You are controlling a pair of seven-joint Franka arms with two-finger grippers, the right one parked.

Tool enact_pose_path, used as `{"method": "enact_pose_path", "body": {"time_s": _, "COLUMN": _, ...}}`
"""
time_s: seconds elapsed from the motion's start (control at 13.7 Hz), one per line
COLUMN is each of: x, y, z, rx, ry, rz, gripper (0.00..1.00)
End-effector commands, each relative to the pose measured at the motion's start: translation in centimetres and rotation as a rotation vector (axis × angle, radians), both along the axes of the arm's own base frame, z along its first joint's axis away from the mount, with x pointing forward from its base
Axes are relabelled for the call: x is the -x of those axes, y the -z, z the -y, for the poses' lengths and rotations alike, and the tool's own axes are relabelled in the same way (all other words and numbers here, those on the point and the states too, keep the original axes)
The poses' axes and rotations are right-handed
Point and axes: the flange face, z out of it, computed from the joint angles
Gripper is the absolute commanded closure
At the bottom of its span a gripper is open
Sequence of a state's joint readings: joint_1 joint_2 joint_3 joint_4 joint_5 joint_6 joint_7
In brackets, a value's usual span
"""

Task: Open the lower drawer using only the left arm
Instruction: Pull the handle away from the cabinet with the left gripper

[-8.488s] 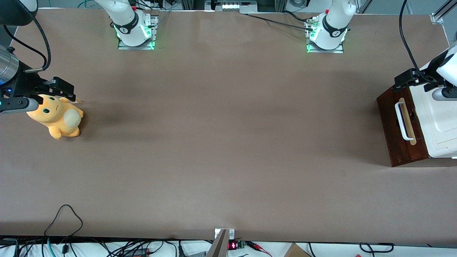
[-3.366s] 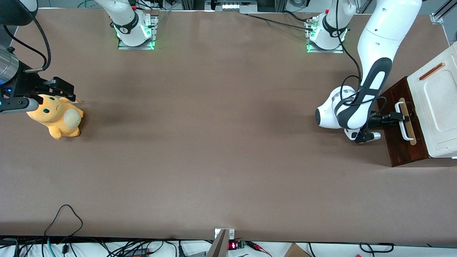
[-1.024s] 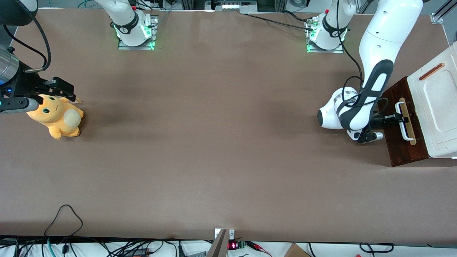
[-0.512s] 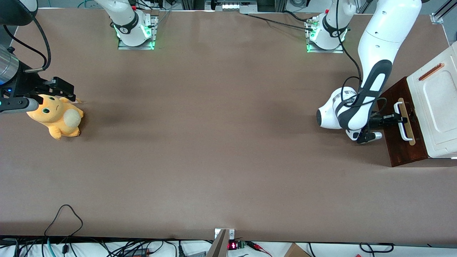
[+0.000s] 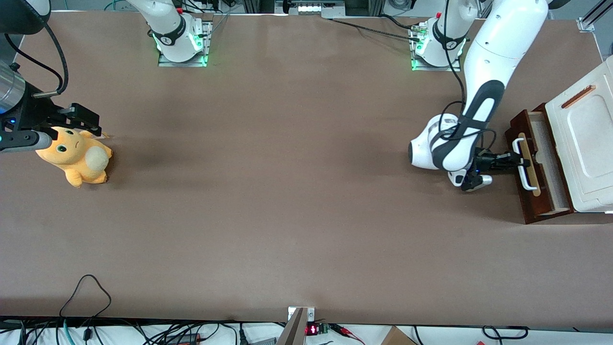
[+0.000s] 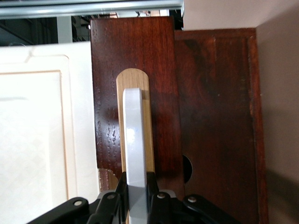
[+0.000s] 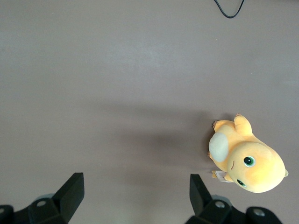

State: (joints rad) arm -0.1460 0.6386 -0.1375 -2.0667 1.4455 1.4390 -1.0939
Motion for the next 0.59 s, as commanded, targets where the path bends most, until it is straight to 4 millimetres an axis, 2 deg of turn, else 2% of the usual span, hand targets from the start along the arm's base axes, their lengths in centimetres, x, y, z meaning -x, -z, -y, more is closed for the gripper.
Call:
{"method": "enact_pose_path", "body": {"time_s": 0.0, "x": 0.0, "y": -0.1, "z": 3.3, "rx": 0.002, "ry": 0.026, "rz": 0.006, "gripper": 0.9}}
{"method": "enact_pose_path", "body": {"time_s": 0.15, "x": 0.4, "y": -0.4, "z": 4.4, "rx": -0.002, "ry": 0.026, "rz": 0.011, "gripper": 0.9}}
{"method": "enact_pose_path", "body": {"time_s": 0.37, "x": 0.1, "y": -0.6, "z": 5.0, "rx": 0.014, "ry": 0.011, "rz": 0.018, "gripper": 0.9}}
{"method": "enact_pose_path", "body": {"time_s": 0.44, "x": 0.1, "y": -0.6, "z": 5.2, "rx": 0.017, "ry": 0.015, "rz": 0.019, "gripper": 0.88}}
{"method": "enact_pose_path", "body": {"time_s": 0.51, "x": 0.2, "y": -0.5, "z": 5.2, "rx": 0.017, "ry": 0.015, "rz": 0.016, "gripper": 0.82}}
